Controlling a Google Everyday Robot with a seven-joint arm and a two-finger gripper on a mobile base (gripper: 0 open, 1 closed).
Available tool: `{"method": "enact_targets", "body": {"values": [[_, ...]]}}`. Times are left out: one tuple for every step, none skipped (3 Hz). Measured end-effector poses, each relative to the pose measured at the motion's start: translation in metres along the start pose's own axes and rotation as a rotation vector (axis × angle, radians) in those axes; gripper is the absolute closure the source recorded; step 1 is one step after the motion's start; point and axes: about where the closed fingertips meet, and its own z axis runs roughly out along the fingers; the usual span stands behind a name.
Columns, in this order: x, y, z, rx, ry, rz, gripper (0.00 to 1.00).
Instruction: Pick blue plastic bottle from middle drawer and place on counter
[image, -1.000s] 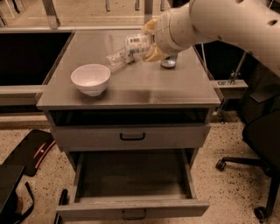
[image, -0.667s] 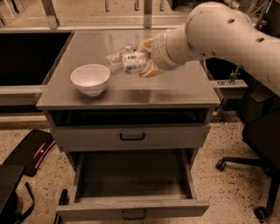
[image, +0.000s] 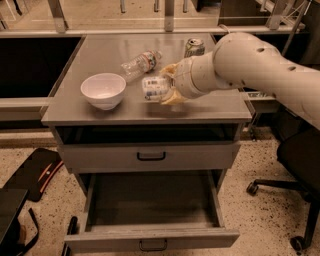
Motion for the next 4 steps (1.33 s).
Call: {"method": "enact_targets", "body": {"values": [[0.0002,0.0002,0.0000,0.000,0.000,0.001,0.82],[0.0002,0.0002,0.0000,0.000,0.000,0.001,0.59],[0.0002,0.0002,0.0000,0.000,0.000,0.001,0.36],[0.0001,0.0002,0.0000,0.000,0.000,0.001,0.12]]}}
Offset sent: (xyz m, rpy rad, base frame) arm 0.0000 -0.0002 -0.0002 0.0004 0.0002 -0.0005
